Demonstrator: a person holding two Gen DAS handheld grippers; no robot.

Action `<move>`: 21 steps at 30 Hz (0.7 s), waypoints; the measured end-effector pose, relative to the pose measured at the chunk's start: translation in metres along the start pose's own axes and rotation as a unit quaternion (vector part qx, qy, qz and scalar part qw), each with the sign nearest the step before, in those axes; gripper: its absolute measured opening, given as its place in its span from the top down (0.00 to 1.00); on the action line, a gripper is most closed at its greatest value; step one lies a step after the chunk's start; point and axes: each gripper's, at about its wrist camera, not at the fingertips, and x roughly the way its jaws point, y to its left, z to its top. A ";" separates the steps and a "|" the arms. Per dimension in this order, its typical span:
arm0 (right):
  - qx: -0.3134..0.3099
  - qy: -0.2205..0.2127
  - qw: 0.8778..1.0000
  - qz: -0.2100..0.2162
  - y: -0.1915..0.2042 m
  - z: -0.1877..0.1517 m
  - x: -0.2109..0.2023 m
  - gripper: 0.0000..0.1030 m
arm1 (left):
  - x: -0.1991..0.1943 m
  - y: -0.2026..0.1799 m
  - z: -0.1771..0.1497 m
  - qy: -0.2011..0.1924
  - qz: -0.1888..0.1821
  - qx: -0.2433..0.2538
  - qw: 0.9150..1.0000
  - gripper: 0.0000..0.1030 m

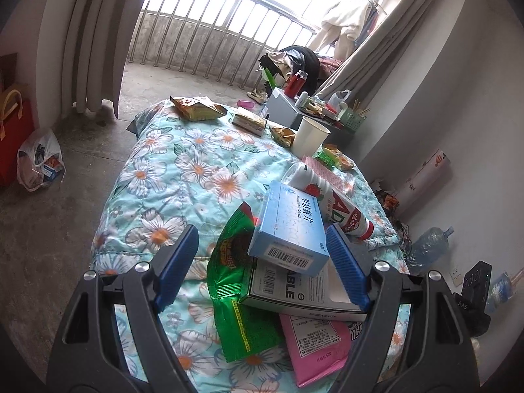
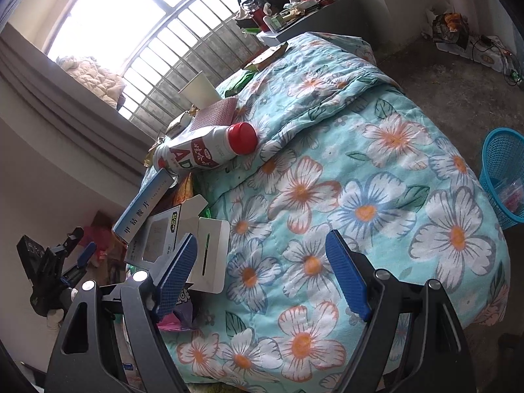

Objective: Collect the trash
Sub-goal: 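Lower the left gripper onto the blue medicine box while the right reaches the pink sponge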

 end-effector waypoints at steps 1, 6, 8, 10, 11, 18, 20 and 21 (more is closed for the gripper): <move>0.001 0.004 1.000 0.000 0.000 0.000 0.003 0.24 | 0.001 0.003 -0.001 -0.001 -0.003 -0.001 1.000 0.27; 0.006 0.019 1.000 0.004 0.000 0.001 0.017 0.24 | 0.003 0.009 -0.002 -0.007 -0.025 -0.006 1.000 0.27; 0.010 0.023 1.000 0.005 0.000 0.002 0.022 0.24 | 0.003 0.006 -0.002 -0.011 -0.039 0.000 0.999 0.27; 0.015 0.026 1.000 0.008 -0.001 0.003 0.025 0.24 | 0.002 0.001 -0.002 -0.016 -0.054 0.012 0.998 0.27; 0.018 0.028 0.999 0.011 -0.001 0.004 0.027 0.24 | 0.003 -0.002 -0.002 -0.018 -0.061 0.019 0.998 0.27; 0.050 0.038 0.998 0.029 -0.007 0.014 0.038 0.24 | 0.012 -0.029 -0.007 -0.017 -0.068 0.091 0.993 0.24; 0.053 0.040 0.997 0.037 -0.005 0.019 0.040 0.24 | 0.015 -0.034 -0.008 -0.013 -0.068 0.108 0.992 0.23; 0.052 0.040 0.997 0.040 -0.002 0.022 0.041 0.24 | 0.017 -0.036 -0.008 -0.011 -0.068 0.113 0.991 0.22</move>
